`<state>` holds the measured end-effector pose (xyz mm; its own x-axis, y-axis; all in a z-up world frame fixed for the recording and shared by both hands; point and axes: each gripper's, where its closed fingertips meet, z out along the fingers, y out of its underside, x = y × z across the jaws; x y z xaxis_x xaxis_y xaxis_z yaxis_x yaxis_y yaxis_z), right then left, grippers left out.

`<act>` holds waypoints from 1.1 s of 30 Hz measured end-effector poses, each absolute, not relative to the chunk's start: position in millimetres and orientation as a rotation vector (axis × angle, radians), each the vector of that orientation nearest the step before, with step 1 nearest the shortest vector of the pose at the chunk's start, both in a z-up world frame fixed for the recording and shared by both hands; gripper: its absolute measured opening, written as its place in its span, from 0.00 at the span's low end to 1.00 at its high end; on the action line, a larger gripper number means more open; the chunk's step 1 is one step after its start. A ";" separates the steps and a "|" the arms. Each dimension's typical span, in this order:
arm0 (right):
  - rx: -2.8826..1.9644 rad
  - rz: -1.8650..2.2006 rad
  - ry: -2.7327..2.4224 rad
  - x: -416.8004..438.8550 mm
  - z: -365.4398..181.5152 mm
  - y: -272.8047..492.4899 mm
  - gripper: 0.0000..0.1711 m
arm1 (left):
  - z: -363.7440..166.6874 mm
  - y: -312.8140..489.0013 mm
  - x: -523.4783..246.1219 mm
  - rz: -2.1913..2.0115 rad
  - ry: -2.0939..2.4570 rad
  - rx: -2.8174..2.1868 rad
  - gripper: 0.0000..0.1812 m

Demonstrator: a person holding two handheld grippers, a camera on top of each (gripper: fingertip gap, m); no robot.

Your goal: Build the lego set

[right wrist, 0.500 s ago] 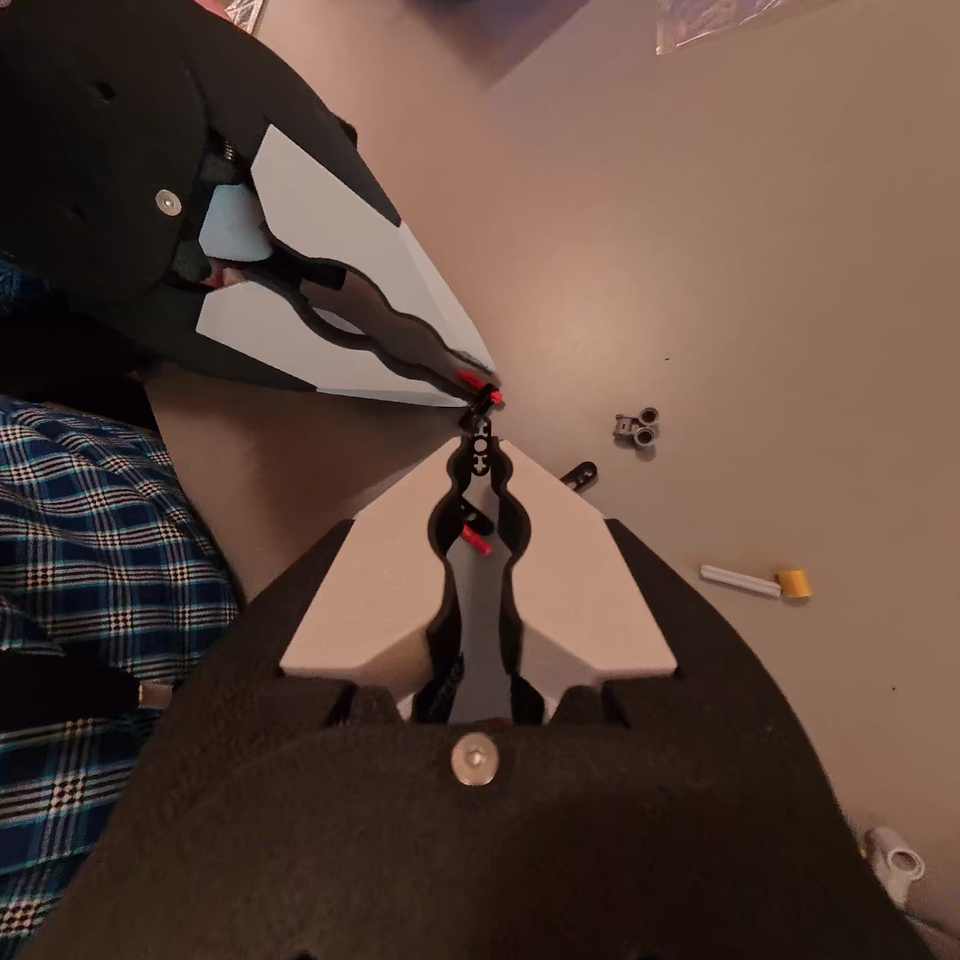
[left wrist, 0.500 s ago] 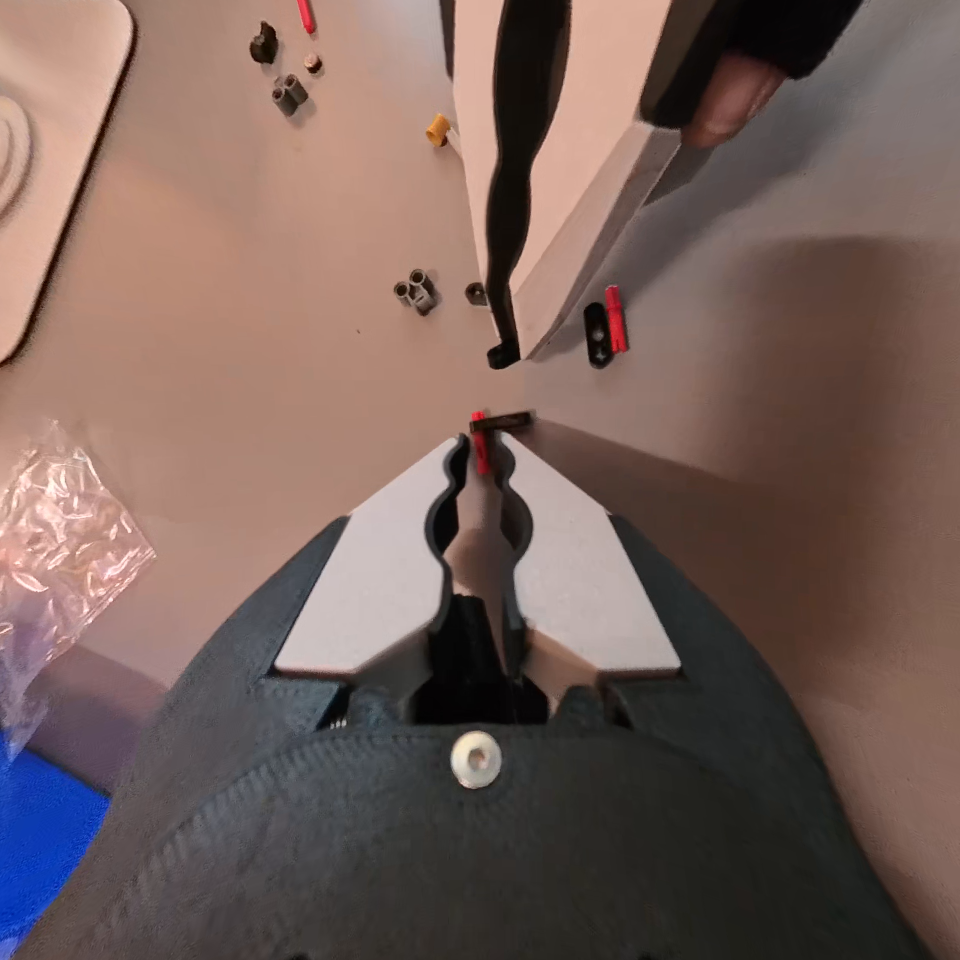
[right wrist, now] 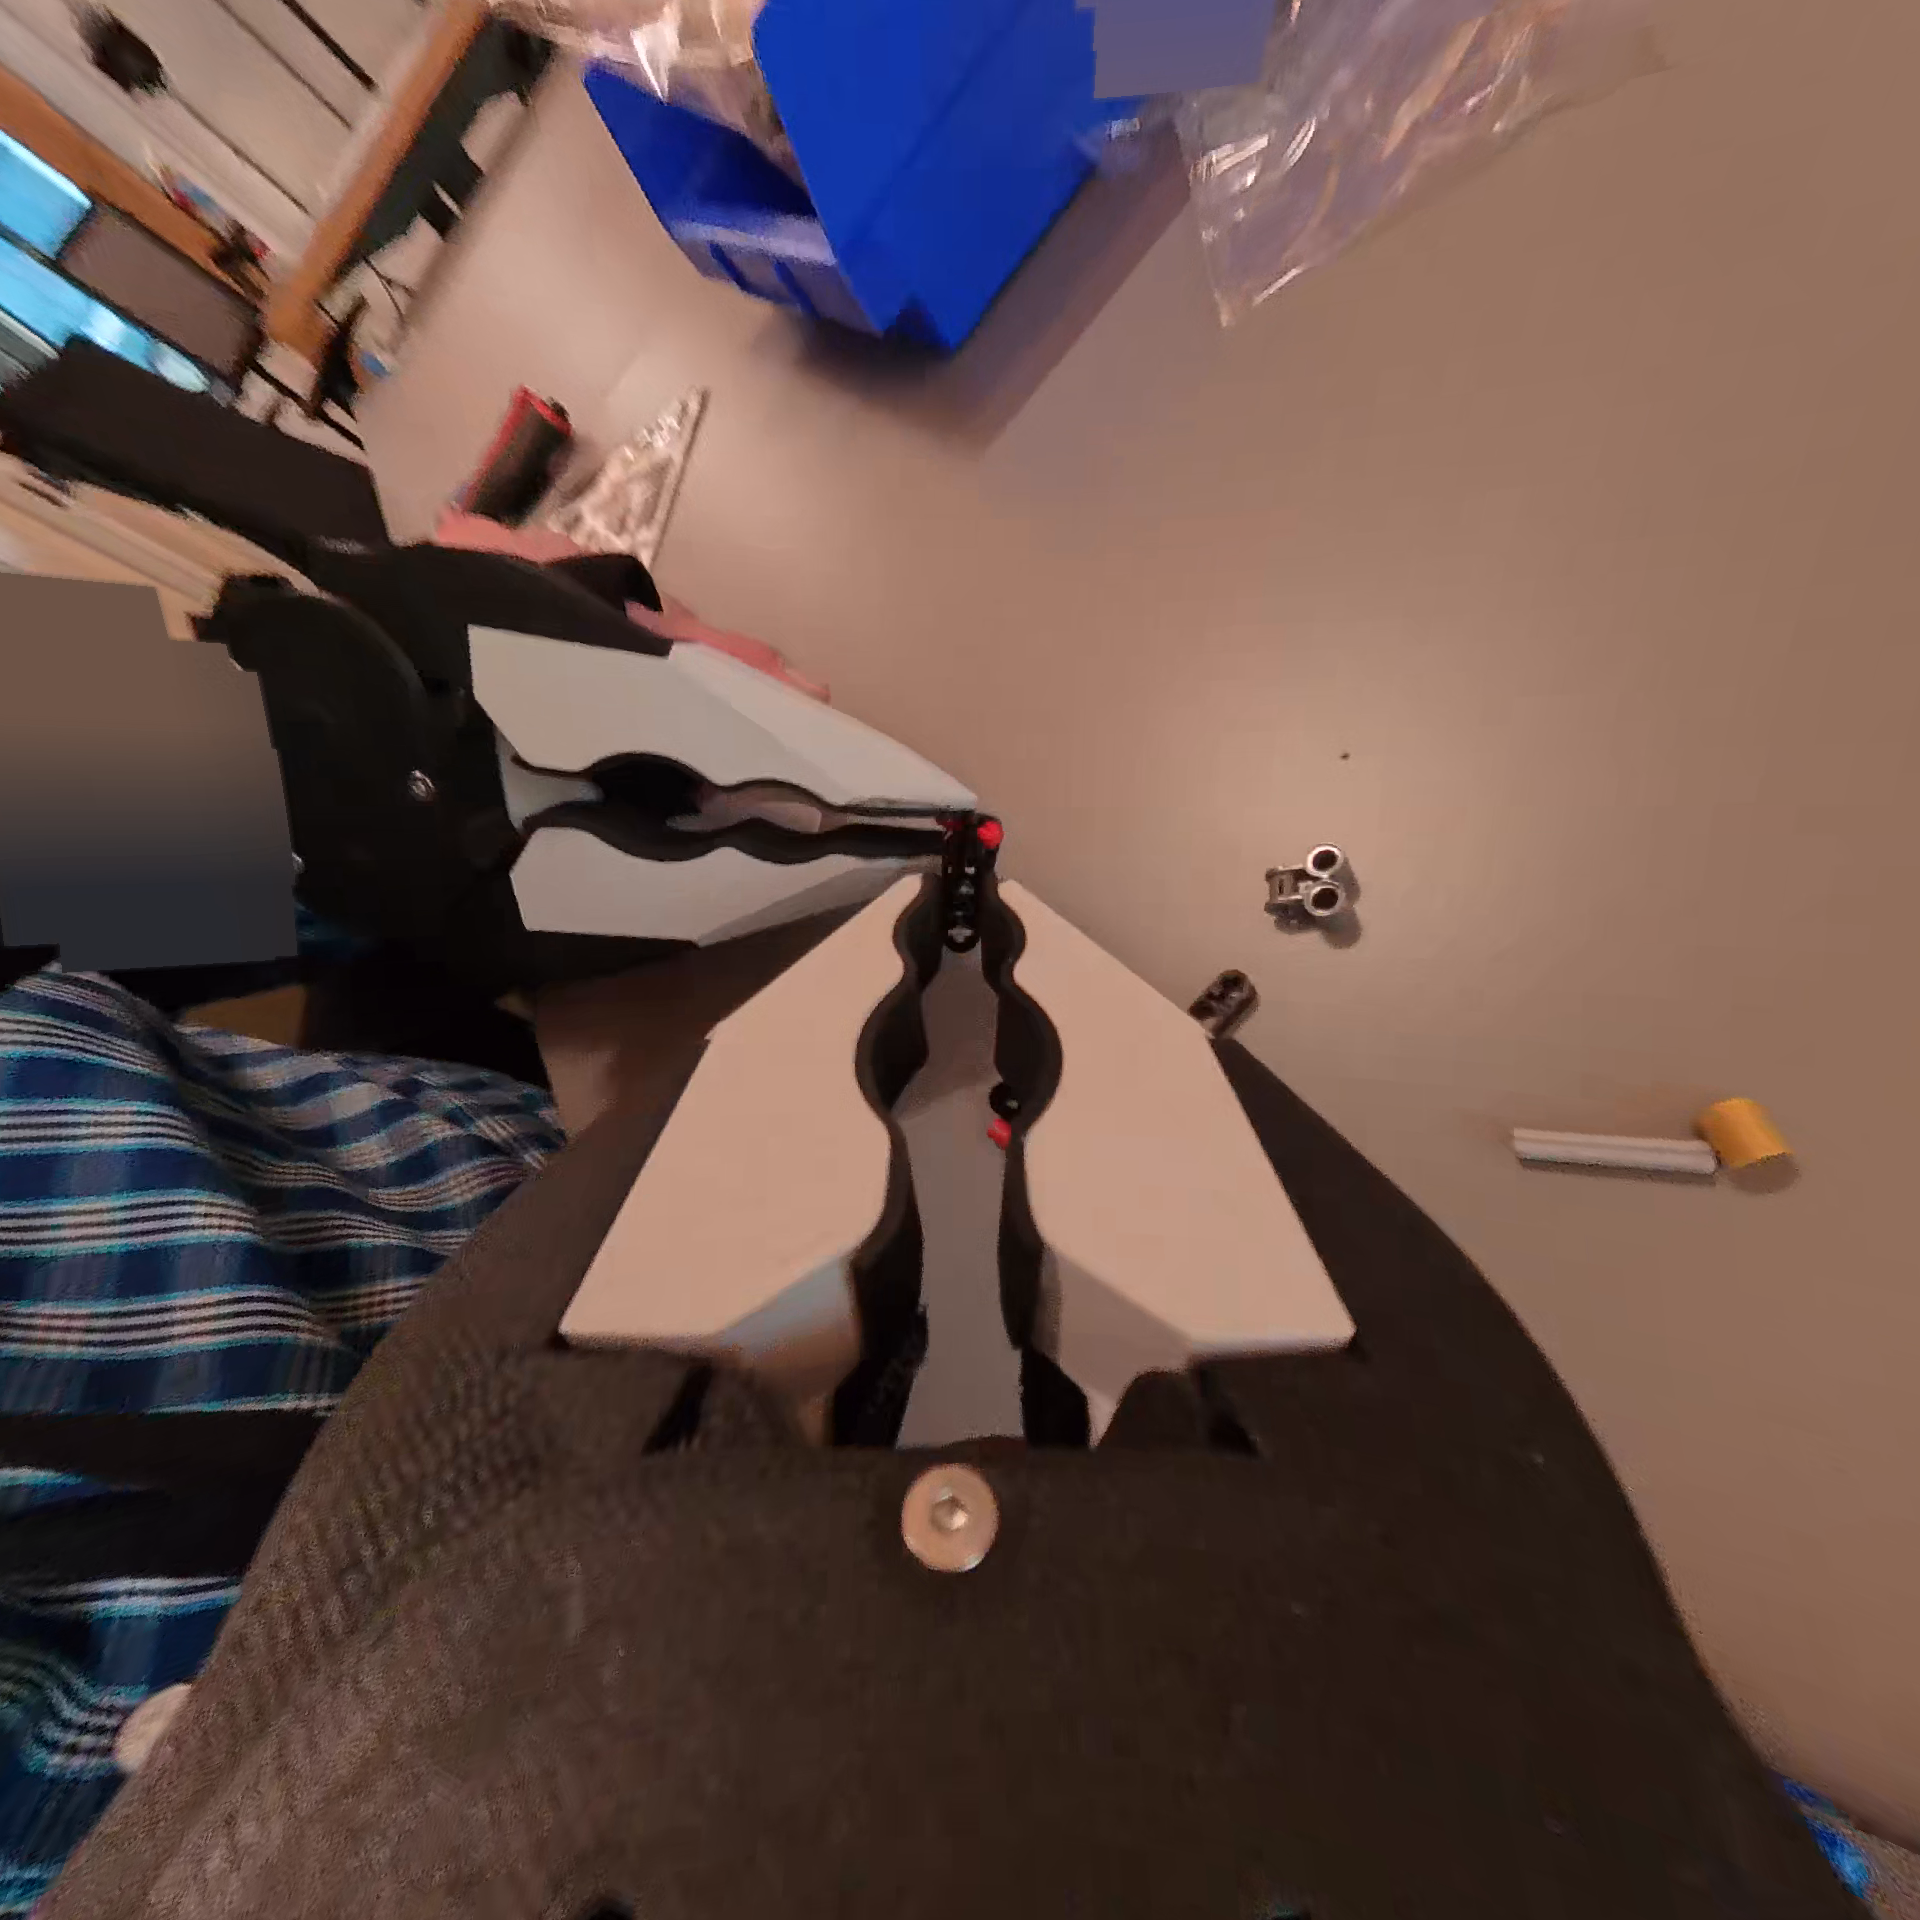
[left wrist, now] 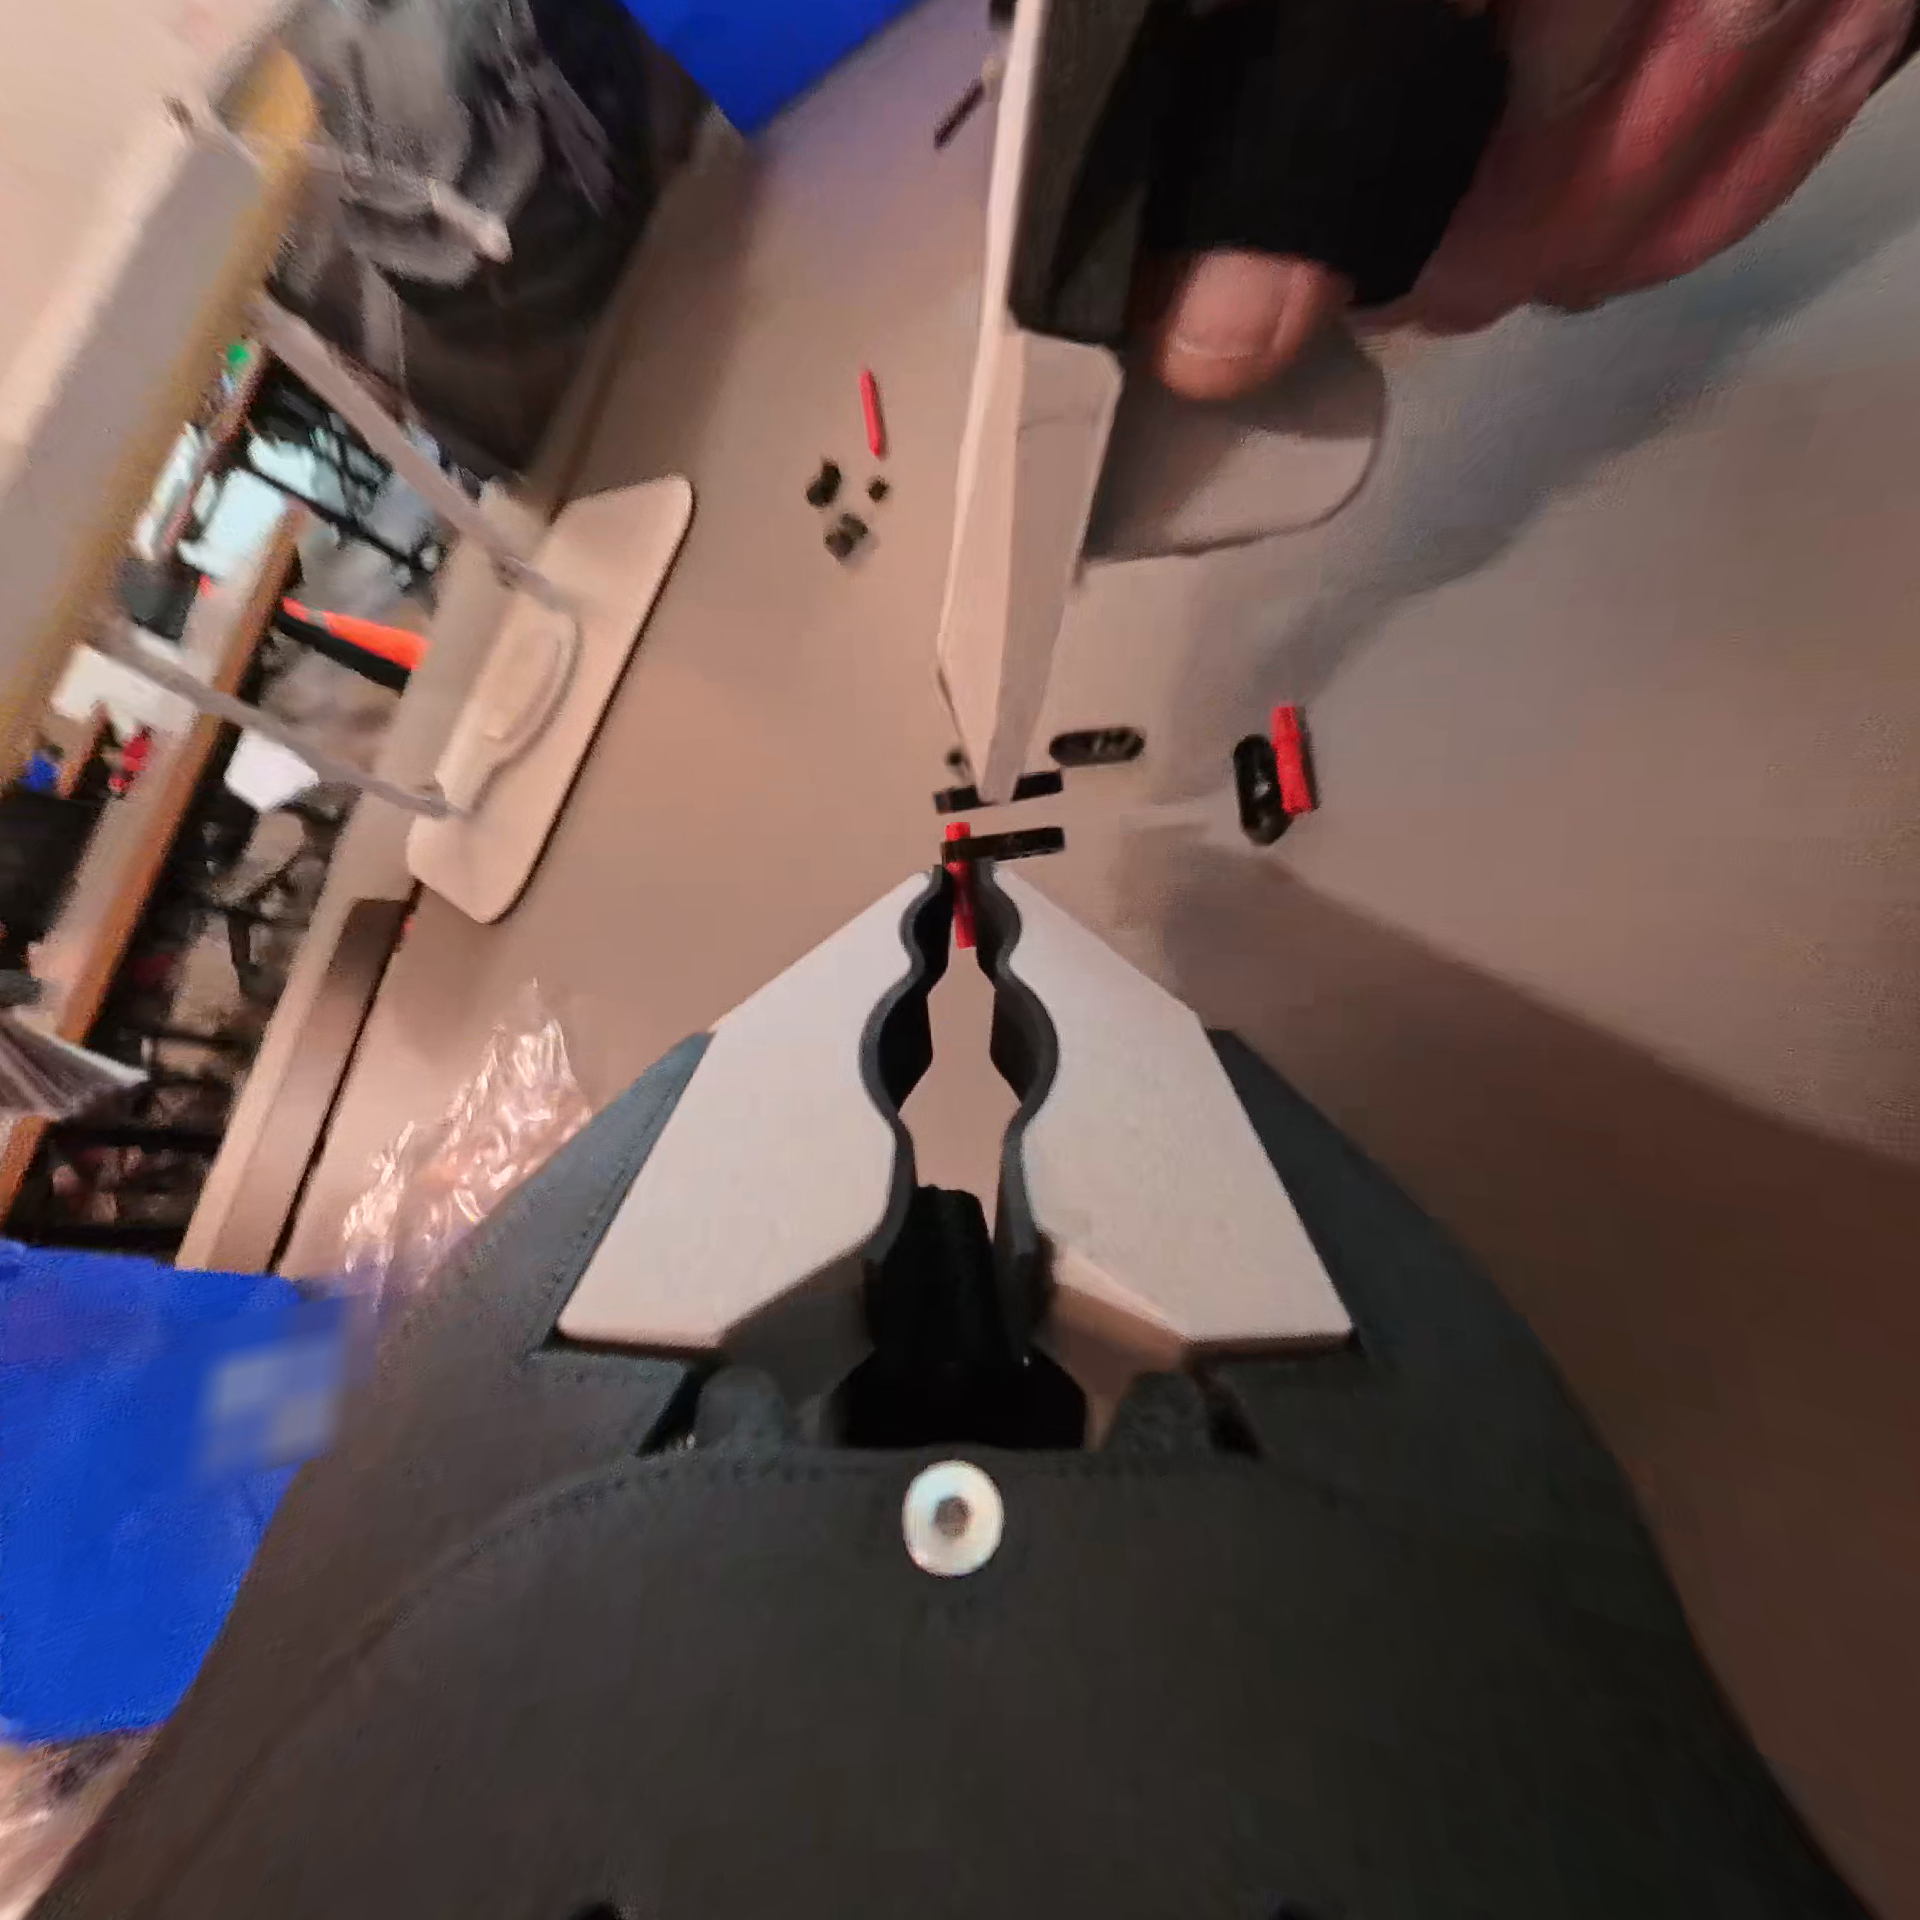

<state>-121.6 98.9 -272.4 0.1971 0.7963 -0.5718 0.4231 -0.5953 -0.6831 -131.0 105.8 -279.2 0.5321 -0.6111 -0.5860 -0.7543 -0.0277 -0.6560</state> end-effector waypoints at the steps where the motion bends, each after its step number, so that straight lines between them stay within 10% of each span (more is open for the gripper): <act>1: -2.101 1.386 -1.113 -120.8 -270.0 99.3 0.02 | -275.3 104.6 -130.3 0.186 1.156 -1.684 0.02; 33: -2.087 1.535 -1.309 -107.0 -271.2 79.5 0.02 | -268.2 87.6 -110.5 0.419 1.471 -1.291 0.01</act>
